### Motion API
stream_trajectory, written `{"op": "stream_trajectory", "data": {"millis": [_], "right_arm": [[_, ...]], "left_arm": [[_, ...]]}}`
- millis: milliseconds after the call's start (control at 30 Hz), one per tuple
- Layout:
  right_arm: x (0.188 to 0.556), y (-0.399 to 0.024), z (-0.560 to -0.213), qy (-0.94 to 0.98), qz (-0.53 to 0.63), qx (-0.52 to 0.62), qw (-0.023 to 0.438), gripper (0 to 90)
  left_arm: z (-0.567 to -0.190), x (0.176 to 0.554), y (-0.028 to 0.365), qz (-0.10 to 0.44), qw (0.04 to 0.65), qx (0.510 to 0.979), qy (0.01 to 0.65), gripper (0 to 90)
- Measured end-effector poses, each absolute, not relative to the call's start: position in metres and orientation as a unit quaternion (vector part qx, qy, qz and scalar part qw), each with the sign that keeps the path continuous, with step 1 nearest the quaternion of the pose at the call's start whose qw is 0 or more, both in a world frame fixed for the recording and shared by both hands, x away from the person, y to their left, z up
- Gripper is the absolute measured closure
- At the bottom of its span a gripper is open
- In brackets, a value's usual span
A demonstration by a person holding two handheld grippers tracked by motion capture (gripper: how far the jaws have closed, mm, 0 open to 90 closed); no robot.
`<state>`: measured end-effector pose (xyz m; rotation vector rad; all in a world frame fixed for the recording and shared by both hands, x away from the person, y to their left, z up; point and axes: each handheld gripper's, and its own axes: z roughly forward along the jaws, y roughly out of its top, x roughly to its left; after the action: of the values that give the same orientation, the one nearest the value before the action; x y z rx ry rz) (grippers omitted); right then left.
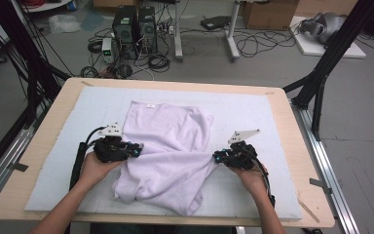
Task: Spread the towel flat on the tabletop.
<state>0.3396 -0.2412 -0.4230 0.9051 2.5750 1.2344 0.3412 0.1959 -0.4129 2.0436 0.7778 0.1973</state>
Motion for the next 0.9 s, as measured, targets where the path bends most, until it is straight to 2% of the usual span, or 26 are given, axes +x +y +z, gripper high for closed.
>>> {"op": "stream_trajectory", "data": {"millis": [167, 267, 500, 633, 733, 800, 900], "right_arm": [[0.322, -0.241, -0.403, 0.845, 0.445, 0.283, 0.086, 63.2], [0.308, -0.236, -0.395, 0.844, 0.459, 0.264, 0.084, 61.8], [0.280, -0.206, -0.403, 0.865, 0.459, 0.197, 0.051, 56.4], [0.271, -0.186, -0.415, 0.881, 0.440, 0.173, 0.029, 49.0], [0.271, -0.174, -0.426, 0.892, 0.422, 0.163, 0.022, 48.7], [0.274, -0.169, -0.434, 0.896, 0.412, 0.167, 0.015, 52.1], [0.276, -0.166, -0.439, 0.896, 0.412, 0.168, 0.000, 66.4]], "left_arm": [[-0.398, 0.327, 0.204, 0.098, 0.462, 0.829, 0.298, 55.2], [-0.391, 0.314, 0.208, 0.104, 0.471, 0.829, 0.284, 50.6], [-0.395, 0.283, 0.204, 0.079, 0.474, 0.843, 0.242, 48.1], [-0.411, 0.272, 0.194, 0.072, 0.445, 0.863, 0.228, 46.0], [-0.426, 0.270, 0.186, 0.067, 0.416, 0.879, 0.221, 49.2], [-0.436, 0.269, 0.179, 0.059, 0.400, 0.891, 0.207, 61.3], [-0.438, 0.270, 0.174, 0.051, 0.406, 0.891, 0.197, 78.5]]}}
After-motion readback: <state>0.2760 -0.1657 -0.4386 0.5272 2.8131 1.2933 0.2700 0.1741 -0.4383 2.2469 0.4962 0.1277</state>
